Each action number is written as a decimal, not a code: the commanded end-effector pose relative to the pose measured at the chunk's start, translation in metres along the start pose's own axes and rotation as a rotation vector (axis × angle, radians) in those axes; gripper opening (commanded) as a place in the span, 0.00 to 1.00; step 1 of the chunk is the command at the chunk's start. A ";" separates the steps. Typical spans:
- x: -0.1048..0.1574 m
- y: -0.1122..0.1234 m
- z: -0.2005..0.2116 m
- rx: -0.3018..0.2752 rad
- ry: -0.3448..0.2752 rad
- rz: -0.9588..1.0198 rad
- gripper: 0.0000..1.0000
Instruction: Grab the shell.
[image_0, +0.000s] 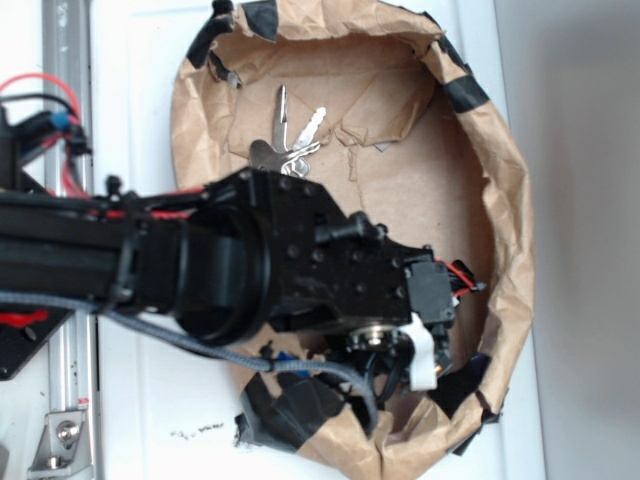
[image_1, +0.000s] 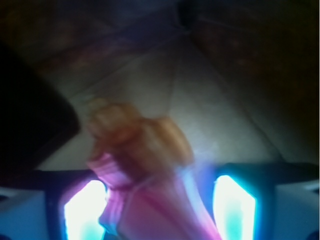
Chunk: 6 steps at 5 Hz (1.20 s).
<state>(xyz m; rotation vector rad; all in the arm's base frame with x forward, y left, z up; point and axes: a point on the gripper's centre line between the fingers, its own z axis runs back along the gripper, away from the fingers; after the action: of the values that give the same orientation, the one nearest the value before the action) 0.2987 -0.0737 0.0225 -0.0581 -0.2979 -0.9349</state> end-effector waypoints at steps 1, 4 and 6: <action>-0.015 0.038 0.045 0.143 -0.040 0.357 0.00; -0.064 0.040 0.132 0.179 0.080 0.873 0.00; -0.047 0.032 0.143 0.134 -0.019 1.034 0.00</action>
<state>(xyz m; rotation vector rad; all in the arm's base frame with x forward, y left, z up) 0.2677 0.0198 0.1309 -0.0955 -0.2408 0.1333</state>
